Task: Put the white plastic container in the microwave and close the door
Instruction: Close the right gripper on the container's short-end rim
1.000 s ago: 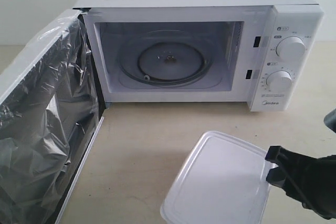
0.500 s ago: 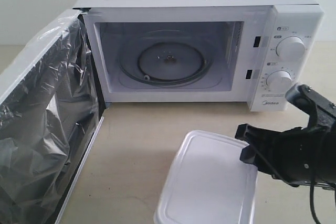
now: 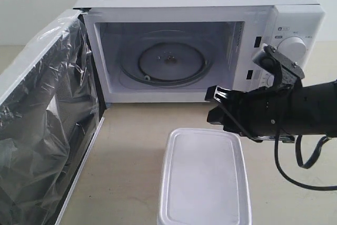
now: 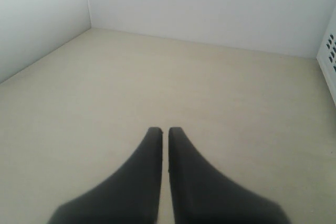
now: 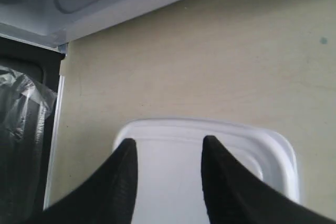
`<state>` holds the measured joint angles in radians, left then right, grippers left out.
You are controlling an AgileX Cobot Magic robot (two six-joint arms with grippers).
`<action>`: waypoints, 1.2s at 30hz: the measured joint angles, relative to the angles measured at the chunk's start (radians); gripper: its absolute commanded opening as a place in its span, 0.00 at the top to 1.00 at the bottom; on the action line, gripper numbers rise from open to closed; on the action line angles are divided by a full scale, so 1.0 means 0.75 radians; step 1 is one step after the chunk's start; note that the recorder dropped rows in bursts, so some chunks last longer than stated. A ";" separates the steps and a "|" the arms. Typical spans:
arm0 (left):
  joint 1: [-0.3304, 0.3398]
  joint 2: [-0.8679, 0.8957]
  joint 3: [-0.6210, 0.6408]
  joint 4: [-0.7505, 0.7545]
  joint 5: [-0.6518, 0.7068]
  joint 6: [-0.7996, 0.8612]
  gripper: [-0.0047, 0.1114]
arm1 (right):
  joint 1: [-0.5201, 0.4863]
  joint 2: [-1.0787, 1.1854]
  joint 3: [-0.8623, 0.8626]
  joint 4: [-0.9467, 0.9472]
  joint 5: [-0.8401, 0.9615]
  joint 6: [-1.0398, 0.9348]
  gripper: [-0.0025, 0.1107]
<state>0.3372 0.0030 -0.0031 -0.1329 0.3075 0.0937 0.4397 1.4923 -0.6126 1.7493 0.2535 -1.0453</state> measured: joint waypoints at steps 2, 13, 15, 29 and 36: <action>0.000 0.000 0.000 0.000 0.000 0.000 0.92 | 0.000 0.013 -0.015 0.000 0.005 -0.004 0.67; 0.000 0.000 0.000 0.000 0.000 0.000 0.92 | -0.237 -0.116 -0.018 -0.627 0.398 0.465 0.67; 0.000 0.000 0.000 0.000 0.000 0.000 0.92 | -0.348 -0.117 -0.018 -0.797 0.529 0.553 0.67; 0.000 0.000 0.000 0.000 0.000 0.000 0.92 | -0.534 -0.046 0.163 -0.510 0.915 0.019 0.67; 0.000 0.000 0.000 0.000 0.000 0.000 0.92 | -0.788 0.041 0.326 -0.275 1.064 -0.284 0.67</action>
<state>0.3372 0.0030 -0.0031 -0.1329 0.3075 0.0937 -0.1512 1.5227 -0.3685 1.5431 1.0513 -1.2584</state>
